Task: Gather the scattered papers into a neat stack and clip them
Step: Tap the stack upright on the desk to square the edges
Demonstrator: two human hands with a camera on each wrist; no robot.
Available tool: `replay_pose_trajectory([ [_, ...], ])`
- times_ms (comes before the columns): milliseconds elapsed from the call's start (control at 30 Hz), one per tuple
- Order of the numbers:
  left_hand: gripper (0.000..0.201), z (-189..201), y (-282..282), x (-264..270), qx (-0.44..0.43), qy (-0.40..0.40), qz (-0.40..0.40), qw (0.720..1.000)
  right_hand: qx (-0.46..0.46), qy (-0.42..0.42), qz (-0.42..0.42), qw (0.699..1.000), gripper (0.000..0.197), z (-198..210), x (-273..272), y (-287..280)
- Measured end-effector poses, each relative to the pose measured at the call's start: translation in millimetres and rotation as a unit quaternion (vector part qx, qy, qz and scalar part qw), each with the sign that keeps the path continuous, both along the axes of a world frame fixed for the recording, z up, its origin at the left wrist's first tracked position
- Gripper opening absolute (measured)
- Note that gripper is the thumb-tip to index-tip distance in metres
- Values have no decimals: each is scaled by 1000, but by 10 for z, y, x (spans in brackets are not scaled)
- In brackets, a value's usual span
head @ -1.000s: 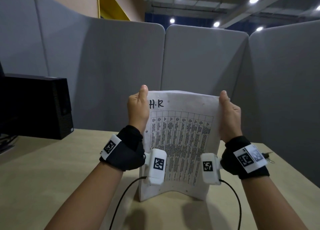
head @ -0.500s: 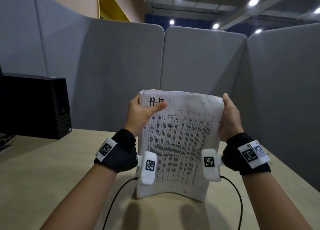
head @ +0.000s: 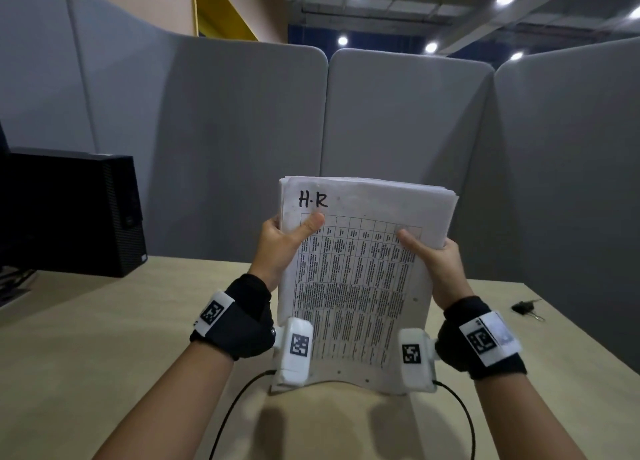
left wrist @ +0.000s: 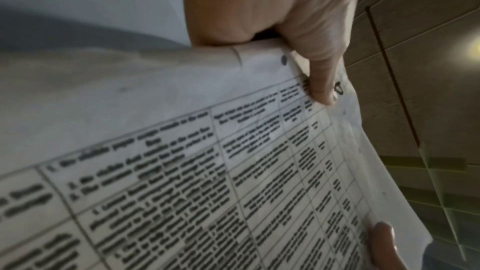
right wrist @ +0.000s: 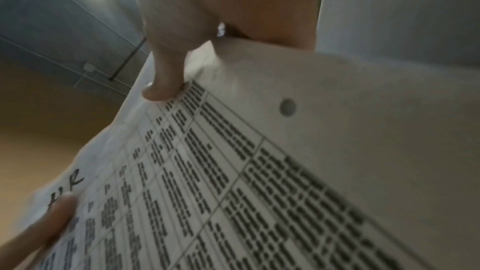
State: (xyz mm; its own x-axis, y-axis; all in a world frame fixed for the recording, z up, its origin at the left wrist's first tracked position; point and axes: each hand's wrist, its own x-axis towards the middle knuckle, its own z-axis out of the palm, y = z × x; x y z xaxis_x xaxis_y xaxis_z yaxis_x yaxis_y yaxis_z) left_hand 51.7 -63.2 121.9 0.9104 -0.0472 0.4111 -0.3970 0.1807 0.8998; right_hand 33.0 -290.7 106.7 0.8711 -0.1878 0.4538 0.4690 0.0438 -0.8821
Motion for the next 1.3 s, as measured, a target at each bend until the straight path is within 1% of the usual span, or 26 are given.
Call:
replay_pose_trajectory([
  [67, 15, -28, 24, -2, -6, -6, -8, 1000, 8, 8, 21, 1000, 83, 0, 27, -22],
  [100, 23, -48, 41, 11, -13, -10, -16, 1000, 10, 11, 33, 999, 84, -2, 32, -44],
  [133, 37, -76, 54, 24, -19, -11, -27, 999, 7, 14, 47, 999, 87, -9, 33, -59],
  [200, 71, -143, 48, 61, -12, -4, -38, 999, -17, 22, 69, 997, 92, -28, 23, -55],
  [233, 83, -170, 36, 70, -3, 0, -35, 999, -25, 21, 75, 997, 90, -33, 21, -38],
  [267, 85, -191, 27, 77, 1, 0, -27, 1000, -28, 17, 75, 997, 87, -34, 24, -21],
  [300, 77, -209, 17, 79, -4, -5, -16, 1000, -27, 10, 68, 997, 84, -27, 35, -8],
  [367, 40, -224, -7, 50, -24, -24, 1, 999, -18, -5, 46, 999, 81, -3, 61, -6],
  [400, 27, -234, -15, 31, -27, -31, 9, 999, -13, -10, 39, 999, 81, 2, 78, -18],
  [433, 22, -256, -19, 27, -24, -37, 8, 999, -12, -12, 34, 999, 81, 2, 88, -29],
  [467, 27, -273, -20, 20, -20, -42, 0, 999, -13, -11, 32, 999, 82, -9, 89, -41],
  [533, 52, -281, -21, 27, -11, -41, -16, 999, -29, -1, 36, 999, 87, -61, 70, -68],
  [567, 59, -279, -23, 41, -15, -39, -25, 999, -41, 9, 42, 998, 89, -102, 59, -80],
  [600, 60, -276, -24, 59, -20, -38, -32, 999, -49, 19, 53, 997, 87, -146, 45, -88],
  [633, 55, -268, -32, 66, -23, -36, -33, 999, -56, 26, 63, 996, 80, -182, 32, -87],
  [700, 47, -249, -53, 63, -32, -30, -22, 999, -63, 22, 60, 996, 53, -209, 2, -56],
  [733, 46, -245, -63, 61, -38, -28, -13, 999, -61, 16, 49, 997, 42, -195, -15, -38],
  [800, 40, -219, -97, 38, -46, -22, 6, 999, -46, 3, 29, 999, 28, -140, -48, -13],
  [867, 23, -187, -156, -2, -55, -24, 31, 998, -30, -19, 11, 999, 22, -73, -63, -9],
  [933, 13, -198, -220, -37, -45, -36, 58, 997, -12, -28, -3, 1000, 22, -74, -64, -10],
  [1033, 9, -311, -249, -43, -6, -18, 37, 999, -5, 3, 6, 1000, 35, -216, -69, -28],
  [1100, 13, -340, -226, -58, 28, -6, 14, 999, -40, 37, 16, 998, 40, -324, -63, -72],
  [1200, 21, -319, -165, -8, 21, -6, -2, 1000, -58, 56, 33, 996, 54, -420, -34, -152],
  [1267, 32, -300, -136, 13, 15, -21, 0, 1000, -58, 52, 39, 996, 55, -450, -18, -158],
  [1300, 38, -298, -124, 23, 21, -28, 8, 999, -57, 52, 37, 996, 51, -462, -4, -154],
])
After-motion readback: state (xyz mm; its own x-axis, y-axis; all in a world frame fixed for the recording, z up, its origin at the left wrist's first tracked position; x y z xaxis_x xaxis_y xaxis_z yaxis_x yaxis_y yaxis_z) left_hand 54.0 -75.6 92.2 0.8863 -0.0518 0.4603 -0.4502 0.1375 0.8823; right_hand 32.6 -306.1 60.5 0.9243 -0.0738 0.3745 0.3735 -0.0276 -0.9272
